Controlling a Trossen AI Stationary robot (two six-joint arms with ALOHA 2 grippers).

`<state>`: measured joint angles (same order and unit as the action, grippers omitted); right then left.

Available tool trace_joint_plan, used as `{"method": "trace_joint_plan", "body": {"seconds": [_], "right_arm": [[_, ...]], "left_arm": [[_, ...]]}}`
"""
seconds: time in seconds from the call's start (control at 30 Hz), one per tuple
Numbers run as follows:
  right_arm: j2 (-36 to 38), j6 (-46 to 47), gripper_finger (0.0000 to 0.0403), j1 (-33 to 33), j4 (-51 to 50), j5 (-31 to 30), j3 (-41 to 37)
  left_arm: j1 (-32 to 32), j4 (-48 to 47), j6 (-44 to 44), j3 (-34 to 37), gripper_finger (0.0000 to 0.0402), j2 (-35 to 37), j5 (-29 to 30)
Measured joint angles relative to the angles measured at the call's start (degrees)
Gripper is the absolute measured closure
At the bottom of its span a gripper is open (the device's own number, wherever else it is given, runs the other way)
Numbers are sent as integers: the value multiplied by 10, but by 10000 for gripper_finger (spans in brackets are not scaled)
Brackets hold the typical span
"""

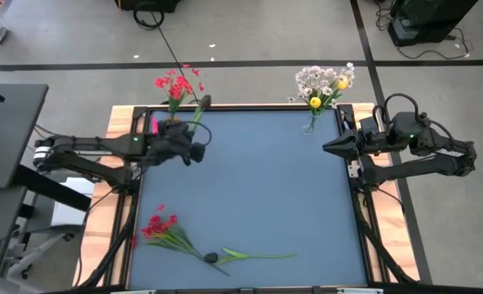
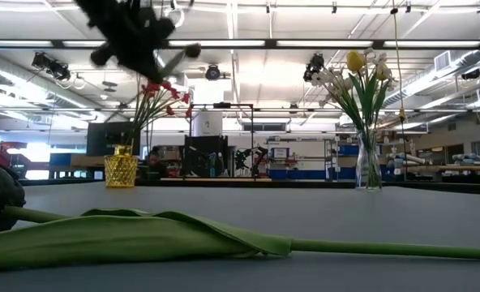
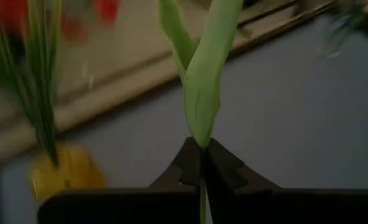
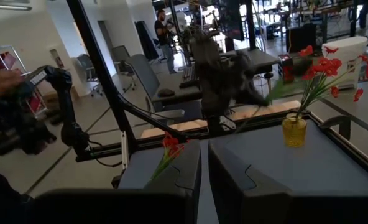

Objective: Sort flowers into vase by color
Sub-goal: Put the top black tulip into the yellow vase

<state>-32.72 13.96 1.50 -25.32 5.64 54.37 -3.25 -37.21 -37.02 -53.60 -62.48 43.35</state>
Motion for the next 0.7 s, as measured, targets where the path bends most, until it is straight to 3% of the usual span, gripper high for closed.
{"method": "trace_joint_plan", "body": {"seconds": [0.1,0.23,0.37,0.7], "right_arm": [[0,0,363,0,0,0,0],[0,0,363,0,0,0,0],[0,0,363,0,0,0,0],[0,0,363,0,0,0,0]], "left_arm": [[1,39,105,-23,394,25,32],[-18,56,148,-10,394,77,99],[-43,114,193,40,394,145,95],[-65,552,475,272,394,298,75]]}}
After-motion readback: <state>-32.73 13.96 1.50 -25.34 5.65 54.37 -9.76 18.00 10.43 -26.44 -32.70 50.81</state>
